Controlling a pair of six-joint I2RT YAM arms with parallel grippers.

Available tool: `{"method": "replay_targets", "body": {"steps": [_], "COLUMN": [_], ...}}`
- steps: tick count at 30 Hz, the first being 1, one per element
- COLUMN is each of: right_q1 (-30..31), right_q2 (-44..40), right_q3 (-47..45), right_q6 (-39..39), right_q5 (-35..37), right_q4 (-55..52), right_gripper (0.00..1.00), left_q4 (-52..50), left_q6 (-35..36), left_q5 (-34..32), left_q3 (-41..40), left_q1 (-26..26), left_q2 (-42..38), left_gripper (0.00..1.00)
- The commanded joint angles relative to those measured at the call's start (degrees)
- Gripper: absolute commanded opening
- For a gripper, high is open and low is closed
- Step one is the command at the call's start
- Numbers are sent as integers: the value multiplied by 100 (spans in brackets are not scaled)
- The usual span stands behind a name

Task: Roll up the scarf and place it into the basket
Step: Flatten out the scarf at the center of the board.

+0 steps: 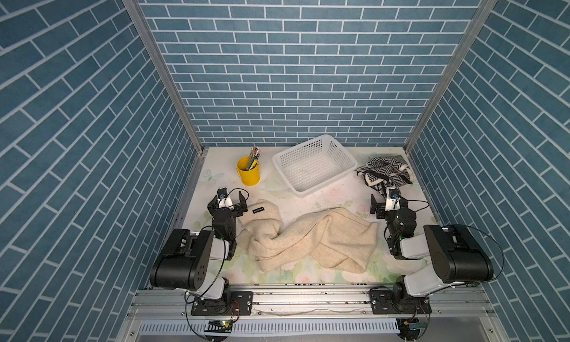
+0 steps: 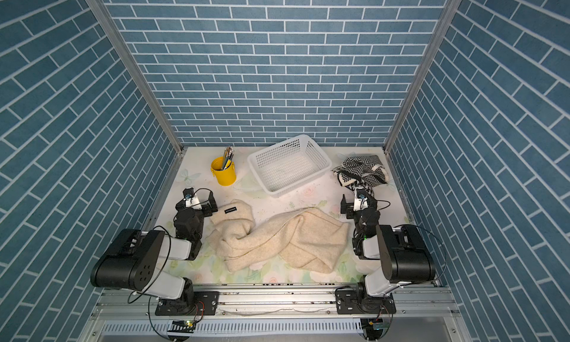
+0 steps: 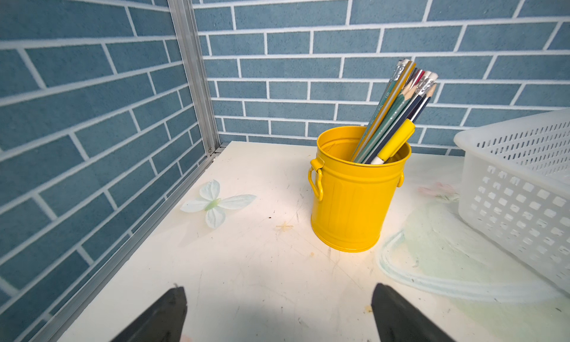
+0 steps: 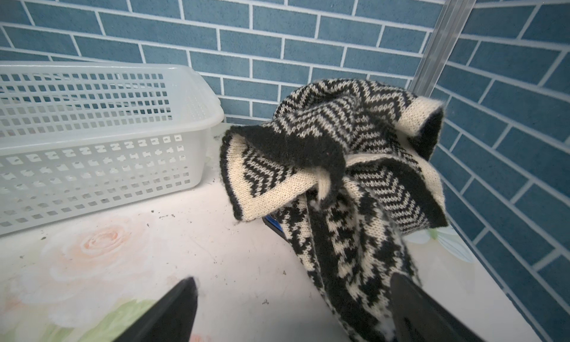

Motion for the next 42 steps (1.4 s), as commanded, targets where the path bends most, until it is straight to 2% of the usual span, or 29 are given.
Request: {"method": "replay_targets", "body": {"steps": [1,3,5,9,12,16,19,21,25,30,35,38,40,41,42], "right_q1": [51,77,186,589,604,626,694,702,730,729,730,733,735,731,732], "right_q2": [-684,-1191,-1667,-2149,-2337,-2381,-2708,-3151,-3767,-3404,-3430,-3559,-3560,-3525,-3454], "right_q3": [547,883,1264,1959,2296,2556,2289,1979,1676,1607,1173,974,888,874,877], "right_q6": [110,365,672,1208,1733,2381,2778,3009,3174,3729,4147,4263,4276,4272,4271], "right_q5": [453,989,1237,1825,1747,934,509,313,361,-216,-615,-604,-554,-526,-524], "right_q4": [-1178,-2009,-3033,-4852,-6193,-7768,-8426,-8703,-9286,-9282,-9305,-9455,-9478,-9464,-9425], "right_gripper": [99,99,100,100,100,99,98,98,100,99,94,86,74,64,48], "left_q4": [-161,-1631,-2380,-3866,-5173,-6376,-7084,-7568,-8049,-8365,-8422,-8324,-8181,-8122,-8051], "left_q6": [77,68,-8,-740,-1105,-1419,-1704,-1932,-2249,-2348,-2314,-2326,-2329,-2332,-2339], "left_q5": [29,-311,-848,-821,-860,-1007,-967,-549,148,271,335,419,470,488,511], "left_q3": [171,766,1191,2023,2684,3107,3214,3296,3232,3162,3173,3115,3051,3028,3006], "left_q1": [43,-78,-333,-474,-755,-1458,-1812,-1846,-1851,-1854,-1860,-1859,-1859,-1858,-1860], "left_q2": [-152,-620,-886,-1303,-1483,-1888,-2389,-2806,-3753,-4361,-4358,-4225,-4128,-4078,-4019], "left_gripper": [100,100,100,100,100,100,100,100,100,100,100,100,100,100,100]}}
